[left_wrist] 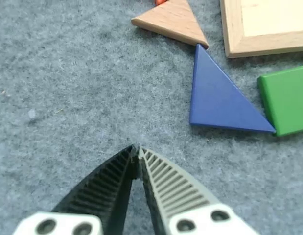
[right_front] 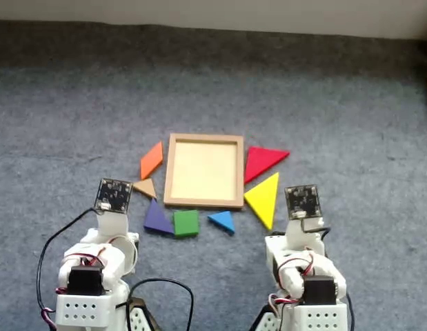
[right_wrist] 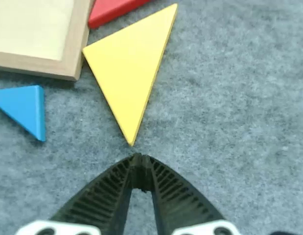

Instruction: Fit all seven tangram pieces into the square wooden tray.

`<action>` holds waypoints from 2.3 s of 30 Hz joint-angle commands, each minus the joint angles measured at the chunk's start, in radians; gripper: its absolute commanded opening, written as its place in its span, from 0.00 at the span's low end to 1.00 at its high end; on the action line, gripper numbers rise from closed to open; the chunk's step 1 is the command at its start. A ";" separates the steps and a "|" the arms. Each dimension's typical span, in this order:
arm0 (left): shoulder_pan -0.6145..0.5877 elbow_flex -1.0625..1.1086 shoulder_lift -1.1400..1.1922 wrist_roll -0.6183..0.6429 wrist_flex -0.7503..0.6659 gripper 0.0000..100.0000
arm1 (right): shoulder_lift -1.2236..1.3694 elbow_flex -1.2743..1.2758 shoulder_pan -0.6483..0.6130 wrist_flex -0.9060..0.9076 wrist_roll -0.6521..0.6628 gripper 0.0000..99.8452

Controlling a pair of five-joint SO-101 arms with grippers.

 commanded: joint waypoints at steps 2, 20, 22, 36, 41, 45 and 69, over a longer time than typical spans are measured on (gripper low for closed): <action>-0.012 0.019 -0.030 0.008 0.003 0.01 | -0.012 0.120 -0.013 0.004 -0.006 0.00; -0.012 0.019 -0.030 0.008 0.003 0.01 | -0.016 -0.093 0.271 -0.142 0.095 0.00; -0.012 0.019 -0.030 0.008 0.003 0.01 | -0.016 -0.117 0.271 -0.145 0.176 0.00; -0.012 0.019 -0.030 0.008 0.003 0.01 | -0.007 -0.360 0.117 -0.124 0.199 0.06; -0.012 0.019 -0.030 0.008 0.003 0.01 | -0.005 -0.363 0.058 -0.125 0.199 0.08; -0.012 0.019 -0.030 0.008 0.003 0.01 | 0.105 -0.403 0.038 -0.143 0.199 0.11; -0.012 0.019 -0.030 0.008 0.003 0.01 | 1.412 -0.997 -0.216 -0.154 -0.292 0.37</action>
